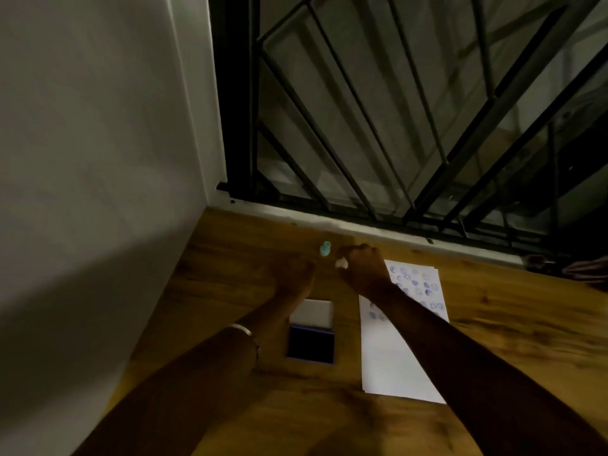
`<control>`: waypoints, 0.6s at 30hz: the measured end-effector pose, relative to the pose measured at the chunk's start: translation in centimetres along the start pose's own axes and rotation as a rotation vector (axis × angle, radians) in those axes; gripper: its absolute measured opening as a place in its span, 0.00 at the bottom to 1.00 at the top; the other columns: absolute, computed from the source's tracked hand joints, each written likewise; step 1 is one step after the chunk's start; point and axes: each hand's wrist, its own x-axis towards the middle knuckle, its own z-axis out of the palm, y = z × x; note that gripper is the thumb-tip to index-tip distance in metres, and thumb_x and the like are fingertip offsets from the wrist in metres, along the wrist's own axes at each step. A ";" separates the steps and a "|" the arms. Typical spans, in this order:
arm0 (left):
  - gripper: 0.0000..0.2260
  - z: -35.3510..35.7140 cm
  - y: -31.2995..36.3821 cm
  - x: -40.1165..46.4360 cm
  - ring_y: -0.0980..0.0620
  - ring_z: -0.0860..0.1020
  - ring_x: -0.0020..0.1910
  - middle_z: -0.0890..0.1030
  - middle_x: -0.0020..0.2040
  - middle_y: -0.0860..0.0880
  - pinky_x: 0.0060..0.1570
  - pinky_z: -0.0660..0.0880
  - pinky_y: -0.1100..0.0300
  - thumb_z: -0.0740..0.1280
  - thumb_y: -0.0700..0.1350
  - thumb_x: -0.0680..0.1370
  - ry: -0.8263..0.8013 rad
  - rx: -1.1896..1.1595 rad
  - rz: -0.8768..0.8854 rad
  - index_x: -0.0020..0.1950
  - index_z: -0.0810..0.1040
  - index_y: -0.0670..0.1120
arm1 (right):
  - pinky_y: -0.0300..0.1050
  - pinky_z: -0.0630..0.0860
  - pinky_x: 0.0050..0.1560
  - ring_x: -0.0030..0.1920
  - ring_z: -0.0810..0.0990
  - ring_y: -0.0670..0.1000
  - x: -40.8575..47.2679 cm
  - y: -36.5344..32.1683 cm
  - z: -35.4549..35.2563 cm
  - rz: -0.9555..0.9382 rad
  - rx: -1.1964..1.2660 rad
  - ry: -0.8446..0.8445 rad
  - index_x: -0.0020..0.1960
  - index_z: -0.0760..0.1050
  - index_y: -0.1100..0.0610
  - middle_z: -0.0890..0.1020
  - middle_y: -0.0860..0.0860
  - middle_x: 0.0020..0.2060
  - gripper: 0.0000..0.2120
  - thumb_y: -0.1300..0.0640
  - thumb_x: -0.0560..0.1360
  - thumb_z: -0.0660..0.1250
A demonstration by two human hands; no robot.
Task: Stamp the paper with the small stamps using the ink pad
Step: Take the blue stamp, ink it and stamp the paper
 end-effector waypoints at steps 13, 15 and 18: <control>0.21 1.6 0.6 5.2 0.45 0.71 0.66 0.75 0.65 0.43 0.64 0.71 0.53 0.71 0.49 0.74 0.049 0.298 0.304 0.66 0.74 0.46 | 0.61 0.55 0.75 0.66 0.73 0.60 5.3 0.5 0.9 0.063 -0.165 -0.091 0.76 0.56 0.52 0.82 0.56 0.57 0.33 0.57 0.75 0.67; 0.21 2.0 0.5 5.8 0.45 0.71 0.66 0.75 0.65 0.44 0.66 0.70 0.51 0.71 0.51 0.73 0.060 0.313 0.329 0.64 0.74 0.46 | 0.62 0.53 0.75 0.66 0.72 0.60 5.8 1.0 1.4 0.077 -0.166 -0.111 0.76 0.55 0.52 0.82 0.56 0.58 0.35 0.56 0.75 0.68; 0.23 2.5 0.7 6.3 0.44 0.68 0.68 0.74 0.66 0.45 0.68 0.67 0.49 0.72 0.55 0.72 0.034 0.316 0.303 0.63 0.75 0.47 | 0.61 0.54 0.74 0.66 0.73 0.60 6.3 1.5 2.2 0.079 -0.153 -0.138 0.76 0.56 0.52 0.81 0.55 0.60 0.36 0.53 0.74 0.70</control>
